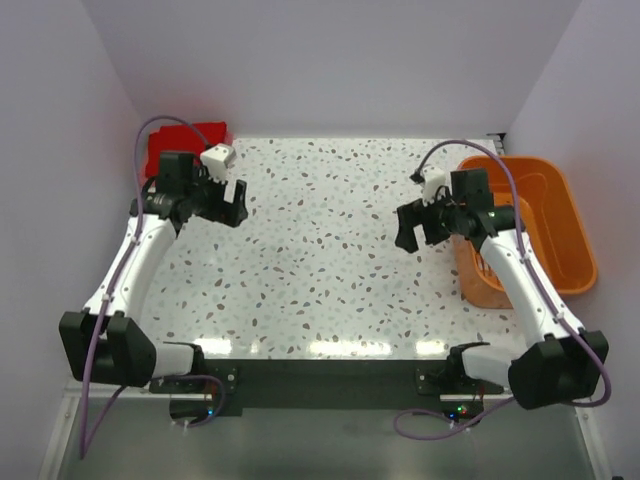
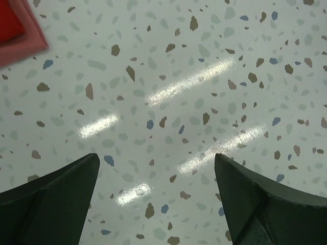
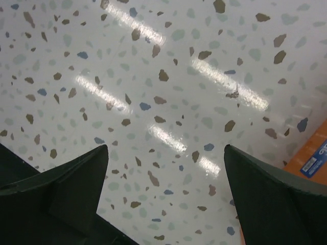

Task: Fold and stack the t-shirts
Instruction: Reset both grippers

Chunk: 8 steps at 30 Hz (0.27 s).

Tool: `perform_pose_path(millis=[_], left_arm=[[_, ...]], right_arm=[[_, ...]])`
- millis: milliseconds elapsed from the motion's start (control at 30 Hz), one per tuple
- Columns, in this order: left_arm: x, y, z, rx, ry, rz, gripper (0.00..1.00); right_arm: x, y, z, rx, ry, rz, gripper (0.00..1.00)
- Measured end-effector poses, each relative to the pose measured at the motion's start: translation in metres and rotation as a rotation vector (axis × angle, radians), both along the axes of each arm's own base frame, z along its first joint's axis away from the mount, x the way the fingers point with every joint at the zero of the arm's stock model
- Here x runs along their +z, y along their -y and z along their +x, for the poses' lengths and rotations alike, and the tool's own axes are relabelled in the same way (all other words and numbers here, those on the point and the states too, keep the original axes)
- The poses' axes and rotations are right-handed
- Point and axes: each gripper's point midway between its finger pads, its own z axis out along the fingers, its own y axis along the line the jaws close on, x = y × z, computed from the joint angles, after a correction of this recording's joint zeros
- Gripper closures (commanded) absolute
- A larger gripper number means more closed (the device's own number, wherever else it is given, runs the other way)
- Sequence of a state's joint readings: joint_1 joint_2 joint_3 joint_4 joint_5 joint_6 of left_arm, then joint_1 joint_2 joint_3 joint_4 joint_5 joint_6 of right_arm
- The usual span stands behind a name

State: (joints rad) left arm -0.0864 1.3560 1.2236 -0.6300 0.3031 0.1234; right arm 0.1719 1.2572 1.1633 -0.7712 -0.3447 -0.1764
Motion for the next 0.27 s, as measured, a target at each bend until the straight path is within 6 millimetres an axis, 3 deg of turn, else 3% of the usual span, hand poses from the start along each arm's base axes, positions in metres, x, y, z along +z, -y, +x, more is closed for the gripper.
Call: perform_pose_path(millis=[100, 267], left_arm=[[-0.001, -0.004, -0.023, 0.011, 0.009, 0.009, 0.0], [0.016, -0.011, -0.045, 0.032, 0.058, 0.023, 0.0]], right_arm=[[0.0, 0.0, -0.025, 0.022, 0.012, 0.021, 0.01], [0.013, -0.002, -0.053, 0.059, 0.067, 0.048, 0.01]])
